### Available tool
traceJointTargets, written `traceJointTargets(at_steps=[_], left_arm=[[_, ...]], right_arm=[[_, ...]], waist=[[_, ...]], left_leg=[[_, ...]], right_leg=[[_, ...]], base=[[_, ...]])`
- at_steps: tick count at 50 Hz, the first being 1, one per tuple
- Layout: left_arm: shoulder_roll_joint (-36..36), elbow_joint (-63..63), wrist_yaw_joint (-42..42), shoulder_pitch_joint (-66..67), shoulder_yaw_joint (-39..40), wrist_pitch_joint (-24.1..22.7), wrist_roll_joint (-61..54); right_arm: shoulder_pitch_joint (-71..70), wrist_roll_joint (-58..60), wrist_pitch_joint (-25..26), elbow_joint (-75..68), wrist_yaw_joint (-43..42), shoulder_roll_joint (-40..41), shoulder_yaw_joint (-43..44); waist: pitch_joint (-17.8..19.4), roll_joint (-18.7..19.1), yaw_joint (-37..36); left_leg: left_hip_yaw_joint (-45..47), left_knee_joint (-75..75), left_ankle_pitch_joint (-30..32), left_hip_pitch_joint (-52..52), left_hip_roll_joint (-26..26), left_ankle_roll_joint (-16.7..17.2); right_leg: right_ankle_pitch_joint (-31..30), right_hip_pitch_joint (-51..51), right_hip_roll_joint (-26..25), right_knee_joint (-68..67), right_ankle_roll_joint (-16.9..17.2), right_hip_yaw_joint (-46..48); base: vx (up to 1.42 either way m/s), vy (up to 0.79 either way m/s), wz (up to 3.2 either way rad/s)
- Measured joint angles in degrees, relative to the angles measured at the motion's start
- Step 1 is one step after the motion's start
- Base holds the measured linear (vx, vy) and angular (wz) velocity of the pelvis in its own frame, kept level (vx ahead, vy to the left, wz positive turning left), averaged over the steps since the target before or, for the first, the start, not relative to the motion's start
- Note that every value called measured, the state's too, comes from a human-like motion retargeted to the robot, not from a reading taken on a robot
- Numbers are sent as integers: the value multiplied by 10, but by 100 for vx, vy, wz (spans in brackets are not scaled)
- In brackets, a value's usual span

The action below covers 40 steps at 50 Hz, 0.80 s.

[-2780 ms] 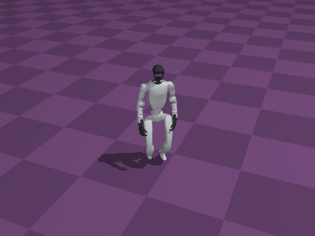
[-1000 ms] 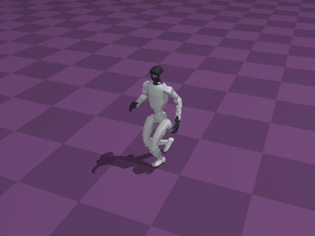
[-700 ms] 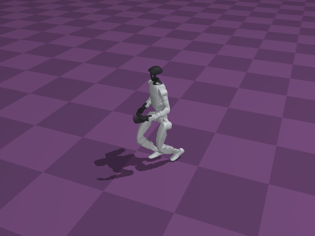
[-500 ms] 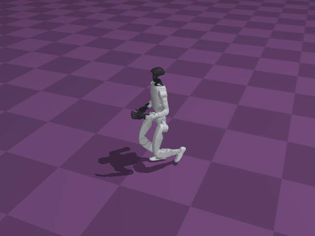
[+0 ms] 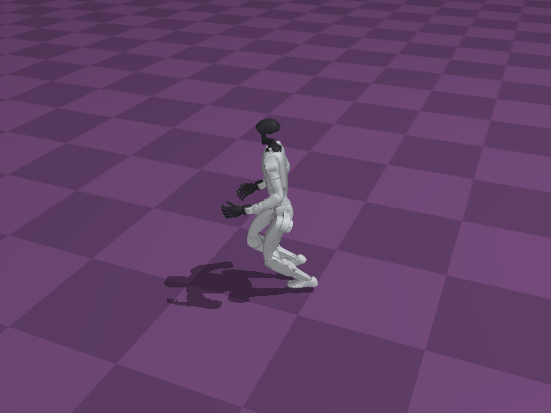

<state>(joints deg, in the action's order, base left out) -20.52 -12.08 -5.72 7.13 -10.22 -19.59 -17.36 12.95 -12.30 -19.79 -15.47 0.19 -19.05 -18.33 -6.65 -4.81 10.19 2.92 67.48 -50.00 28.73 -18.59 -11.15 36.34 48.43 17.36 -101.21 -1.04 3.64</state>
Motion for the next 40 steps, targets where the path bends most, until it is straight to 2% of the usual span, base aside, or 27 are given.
traceJointTargets(at_steps=[2, 4, 5, 6, 7, 9, 11, 13, 15, 18, 21, 23, 25, 27, 30, 32, 33, 35, 37, 40], left_arm=[[-7, 53, 9, -30, -16, -20, -14], [-11, 97, 18, -44, -36, -41, -21], [-11, 113, 23, -46, -47, -50, -23], [-11, 123, 31, -45, -56, -54, -23], [-11, 130, 37, -42, -64, -56, -22], [-9, 125, 43, -25, -68, -48, -17], [-3, 94, 39, 8, -62, -28, -2], [21, 19, 12, 40, -43, 1, 33], [48, -59, -5, 85, -26, 22, 50], [44, -78, 24, 197, -16, 21, 25], [22, -42, 48, 291, -1, 8, -3], [12, -15, 54, 329, 14, 6, -18], [6, 11, 52, 339, 21, 8, -34], [2, 27, 44, 325, 19, 3, -32], [-8, 39, 7, 258, 22, -7, -4], [-3, 4, -56, 138, 13, -12, 29], [-1, 1, -69, 94, 7, -14, 33], [-3, 20, -76, 33, -6, -23, 31], [-11, 64, -63, 6, -19, -39, 25], [-24, 126, -28, -4, -42, -64, 16]], right_arm=[[48, -21, 1, -15, 16, -19, 5], [93, -33, 3, -21, 18, -30, 11], [114, -37, 4, -22, 16, -33, 15], [130, -40, 6, -21, 14, -35, 19], [141, -43, 7, -20, 12, -37, 22], [143, -42, 8, -20, 5, -41, 27], [122, -30, 7, -21, -10, -47, 34], [52, 1, 7, -39, -51, -50, 35], [-25, 23, 0, -37, -88, -47, 35], [-70, -3, -14, 53, -97, -45, 50], [-78, -33, -29, 142, -75, -48, 46], [-75, -43, -31, 177, -51, -53, 34], [-67, -49, -30, 195, -27, -57, 22], [-53, -42, -27, 190, -20, -55, 10], [-24, -16, -12, 137, -30, -42, -6], [-35, 29, -11, 34, -60, -7, -16], [-27, 36, -10, -4, -59, 0, -18], [-3, 32, -10, -55, -44, 0, -17], [30, 13, -7, -80, -31, -8, -12], [74, -14, 4, -114, -20, -11, -1]], waist=[[5, 57, 2], [3, 100, 5], [0, 116, 3], [-1, 130, -5], [-3, 138, -12], [-4, 135, -27], [5, 129, -51], [31, 125, -79], [37, 125, -122], [32, 81, -155], [22, 36, -161], [11, 11, -147], [5, -7, -128], [3, -8, -114], [19, -15, -82], [41, -30, -55], [40, -32, -39], [37, -17, -18], [34, 20, -10], [24, 77, -14]], left_leg=[[-14, -4, 47, -79, 79, 56], [-14, 4, 137, -123, 148, 109], [-11, 16, 186, -134, 179, 129], [-7, 46, 210, -137, 210, 134], [-1, 80, 224, -137, 236, 133], [13, 175, 209, -122, 272, 102], [17, 286, 166, -90, 308, 66], [7, 381, 113, -25, 327, 32], [-5, 415, 81, 76, 329, 13], [12, 314, 74, 158, 248, 11], [46, 104, 104, 170, 165, 44], [66, -39, 137, 159, 111, 73], [71, -118, 158, 141, 63, 80], [69, -61, 135, 148, 51, 54], [71, 71, 35, 134, 40, -14], [71, 79, 0, 101, 22, -35], [64, 62, 0, 74, 12, -33], [42, 35, 0, 0, 22, -8], [25, 14, 29, -75, 68, 31], [20, 22, 128, -136, 155, 101]], right_leg=[[-8, 11, -70, 108, -2, 42], [-29, 8, -124, 234, 11, 80], [-43, 4, -146, 296, 21, 98], [-54, -8, -166, 342, 26, 116], [-60, -15, -179, 369, 28, 130], [-31, -22, -182, 342, 6, 137], [43, -44, -192, 284, -42, 137], [124, -77, -208, 235, -88, 132], [137, -122, -228, 256, -98, 124], [112, -241, -197, 296, -38, 94], [-19, -332, -139, 318, 45, 74], [-93, -352, -86, 289, 77, 79], [-106, -351, -27, 221, 77, 91], [-64, -339, 17, 131, 44, 103], [20, -291, 69, 3, -14, 93], [52, -208, 85, -30, -30, 67], [63, -169, 89, -22, -33, 63], [69, -116, 63, 33, -31, 69], [43, -96, 3, 139, -16, 96], [-25, -95, -95, 326, 26, 146]], base=[[144, -21, -172], [141, -19, -129], [135, -17, -106], [131, -15, -94], [128, -12, -75], [128, -9, -58], [132, -7, -51], [131, -5, -53], [132, 3, -76], [147, 9, -5], [147, 11, 23], [137, 10, 47], [130, 5, 42], [126, -2, 4], [122, -6, 7], [113, -9, 28], [115, -14, 22], [121, -17, -25], [122, -17, -80], [111, -14, -95]])
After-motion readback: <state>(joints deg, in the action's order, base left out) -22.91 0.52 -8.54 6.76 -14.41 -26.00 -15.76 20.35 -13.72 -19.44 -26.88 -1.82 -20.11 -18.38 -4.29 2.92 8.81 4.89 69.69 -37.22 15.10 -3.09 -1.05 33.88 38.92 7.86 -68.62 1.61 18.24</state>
